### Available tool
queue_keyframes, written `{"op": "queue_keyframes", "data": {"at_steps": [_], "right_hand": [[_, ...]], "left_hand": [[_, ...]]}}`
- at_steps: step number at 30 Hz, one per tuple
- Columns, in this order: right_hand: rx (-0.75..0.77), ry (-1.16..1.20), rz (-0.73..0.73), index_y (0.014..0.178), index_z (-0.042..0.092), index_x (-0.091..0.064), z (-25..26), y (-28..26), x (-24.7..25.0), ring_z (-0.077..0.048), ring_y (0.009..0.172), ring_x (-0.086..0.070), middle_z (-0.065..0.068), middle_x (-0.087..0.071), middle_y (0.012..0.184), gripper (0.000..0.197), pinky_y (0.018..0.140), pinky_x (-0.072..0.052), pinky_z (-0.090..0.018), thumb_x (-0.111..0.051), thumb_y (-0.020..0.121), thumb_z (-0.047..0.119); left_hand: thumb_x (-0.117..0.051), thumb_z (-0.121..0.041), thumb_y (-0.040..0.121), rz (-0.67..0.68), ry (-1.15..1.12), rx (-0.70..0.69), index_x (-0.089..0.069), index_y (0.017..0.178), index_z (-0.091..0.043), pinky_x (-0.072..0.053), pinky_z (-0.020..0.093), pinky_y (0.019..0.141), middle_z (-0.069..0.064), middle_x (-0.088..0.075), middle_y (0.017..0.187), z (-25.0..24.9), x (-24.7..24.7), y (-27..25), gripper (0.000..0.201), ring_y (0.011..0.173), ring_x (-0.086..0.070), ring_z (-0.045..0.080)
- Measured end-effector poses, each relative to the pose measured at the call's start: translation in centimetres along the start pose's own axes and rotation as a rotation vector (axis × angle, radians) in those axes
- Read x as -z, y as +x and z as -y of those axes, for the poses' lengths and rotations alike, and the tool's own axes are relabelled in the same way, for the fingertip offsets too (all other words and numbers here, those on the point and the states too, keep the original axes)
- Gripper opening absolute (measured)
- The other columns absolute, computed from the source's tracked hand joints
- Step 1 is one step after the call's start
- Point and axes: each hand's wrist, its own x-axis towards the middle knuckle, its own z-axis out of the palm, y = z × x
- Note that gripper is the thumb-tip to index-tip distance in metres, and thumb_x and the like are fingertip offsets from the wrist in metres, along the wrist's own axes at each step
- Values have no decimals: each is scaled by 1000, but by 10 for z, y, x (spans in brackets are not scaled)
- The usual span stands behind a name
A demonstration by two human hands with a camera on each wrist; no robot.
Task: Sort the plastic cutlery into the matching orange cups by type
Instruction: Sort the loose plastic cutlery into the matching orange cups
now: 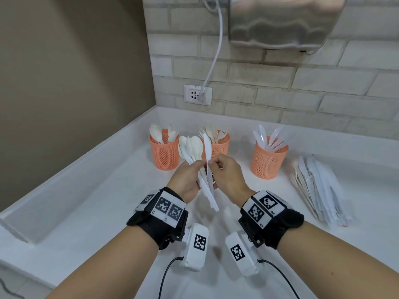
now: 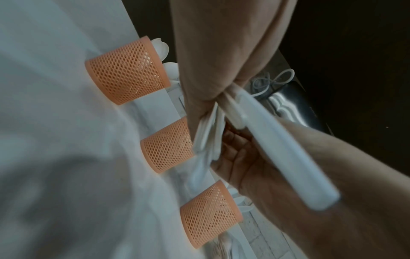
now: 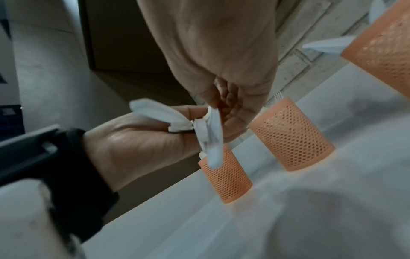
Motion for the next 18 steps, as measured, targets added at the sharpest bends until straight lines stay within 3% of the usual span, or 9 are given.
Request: {"op": "queue_keyframes", "data": {"at_steps": [2,4,6,8,10,13,16,18], "right_hand": [[22,-6,-46,84,7,-48,4,3,4,-18,64,-55,-5,-57,74,17,55,-50,-17,-38,97,10],[61,45,-73,90,9,-41,9,7,7,-17,63,-56,-7,-58,74,14,53,-48,-20,-31,99,11],[132,42,-58,91,10,-41,19,7,11,-15,57,-49,-2,-51,67,11,53,-42,-19,-35,99,14],[148,70,55,90,9,-47,29,3,10,-17,56,-52,-4,-53,66,11,54,-46,-22,-49,94,19],[143,34,185,86,9,-53,33,0,8,-17,62,-54,-5,-54,69,10,63,-48,-29,-60,87,16],[15,55,364,88,16,-52,33,2,12,-10,65,-48,4,-51,73,8,58,-39,-21,-60,87,15],[-78,-7,475,104,13,-52,30,5,21,-6,70,-49,5,-52,82,20,57,-37,-15,-60,86,10],[-48,-99,467,108,8,-56,25,6,24,-7,76,-51,5,-57,89,24,62,-40,-15,-61,85,6]], "left_hand": [[-41,-6,97,-22,12,-18,-54,103,-6,-58,32,63,8,-67,74,2,0,4,14,66,-66,16],[-40,-6,98,-49,46,-33,-51,99,-7,-57,29,64,5,-67,69,5,-1,6,11,61,-66,12],[-39,-9,99,-81,81,-55,-49,102,-7,-53,24,57,5,-59,68,7,-2,8,10,52,-58,10],[-38,-12,99,-69,102,-92,-54,103,-8,-47,22,53,4,-49,67,7,-4,8,17,53,-47,10],[-36,-9,98,-28,107,-122,-59,92,-8,-45,24,57,5,-53,71,6,-5,9,23,64,-51,14],[-34,-12,99,-3,71,-90,-59,80,-10,-48,27,61,7,-61,72,4,-5,9,32,67,-58,18],[-24,-35,102,-2,-100,51,-61,90,-7,-53,26,59,6,-71,70,2,-2,13,47,71,-64,18],[-24,-38,101,33,-144,88,-59,94,-5,-55,25,60,4,-73,66,0,0,16,49,73,-67,16]]}}
